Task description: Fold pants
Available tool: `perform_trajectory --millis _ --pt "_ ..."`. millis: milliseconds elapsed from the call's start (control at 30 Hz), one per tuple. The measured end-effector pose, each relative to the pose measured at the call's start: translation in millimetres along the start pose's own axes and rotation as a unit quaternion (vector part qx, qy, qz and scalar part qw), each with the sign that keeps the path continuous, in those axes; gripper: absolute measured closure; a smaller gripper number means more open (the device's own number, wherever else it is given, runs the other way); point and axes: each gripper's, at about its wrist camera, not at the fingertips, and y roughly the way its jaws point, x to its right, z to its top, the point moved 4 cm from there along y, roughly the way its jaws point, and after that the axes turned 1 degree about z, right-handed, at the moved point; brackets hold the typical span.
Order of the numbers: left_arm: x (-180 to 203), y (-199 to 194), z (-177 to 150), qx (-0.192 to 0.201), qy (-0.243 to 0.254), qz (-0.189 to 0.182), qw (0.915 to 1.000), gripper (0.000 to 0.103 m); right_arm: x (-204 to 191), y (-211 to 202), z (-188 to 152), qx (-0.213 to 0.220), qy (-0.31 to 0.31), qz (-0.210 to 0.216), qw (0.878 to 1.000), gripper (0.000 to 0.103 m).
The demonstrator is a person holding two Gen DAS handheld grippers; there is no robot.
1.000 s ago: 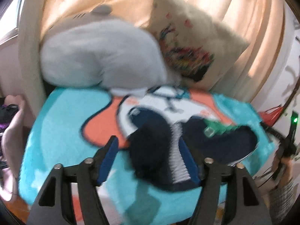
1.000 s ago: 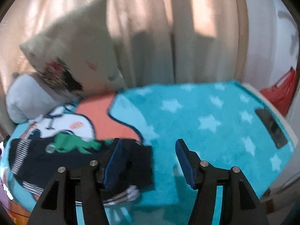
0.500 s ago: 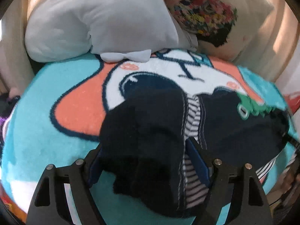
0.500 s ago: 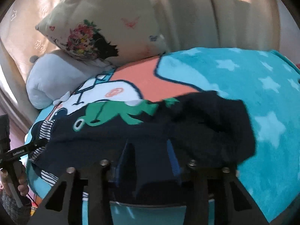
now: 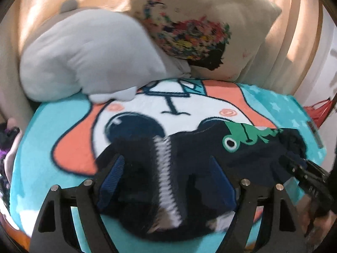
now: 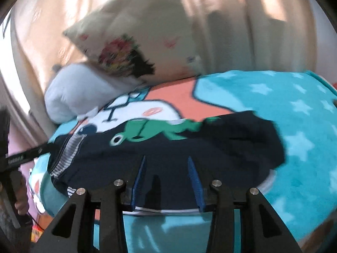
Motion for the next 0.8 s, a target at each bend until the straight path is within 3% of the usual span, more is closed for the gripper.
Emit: perform_trajectory --millis 100,167,300,400,467,567,700,800 --pt "23.9 22.4 -1.2 -0.003 0.051 0.058 0.9970 0.022 -8.3 20.3 -1.5 -0.029 -0.022 -0.042 0.998 0.059" --pt "35.3 31.1 -11.0 -0.008 0.093 0.095 0.9910 0.022 -6.8 31.5 -9.8 -0.063 -0.035 -0.073 0.995 0.059" --pt "51.2 30.5 -36.7 0.003 0.171 0.147 0.9742 0.021 -10.0 23.8 -24.9 -0.081 -0.083 -0.114 0.987 0.055" --pt "56.1 22.5 -49.6 0.001 0.209 0.157 0.9653 0.021 -3.9 12.8 -35.1 -0.084 -0.096 -0.132 0.983 0.048" --pt "56.3 14.5 -54.0 -0.001 0.225 0.146 0.9634 0.021 -0.6 6.0 -39.8 -0.085 -0.093 -0.136 0.983 0.046" --pt "49.2 -2.8 -52.0 -0.018 0.217 0.107 0.9700 0.021 1.9 -1.1 -44.4 -0.086 -0.086 -0.126 0.985 0.044" --pt "47.8 -39.9 -30.9 -0.018 0.181 0.002 0.9832 0.021 10.1 -19.8 -46.4 -0.077 -0.066 -0.094 0.990 0.044" --pt "62.9 -55.3 -7.9 0.004 0.178 -0.046 0.9829 0.021 23.9 -47.0 -43.7 -0.036 -0.049 -0.088 0.994 0.043"
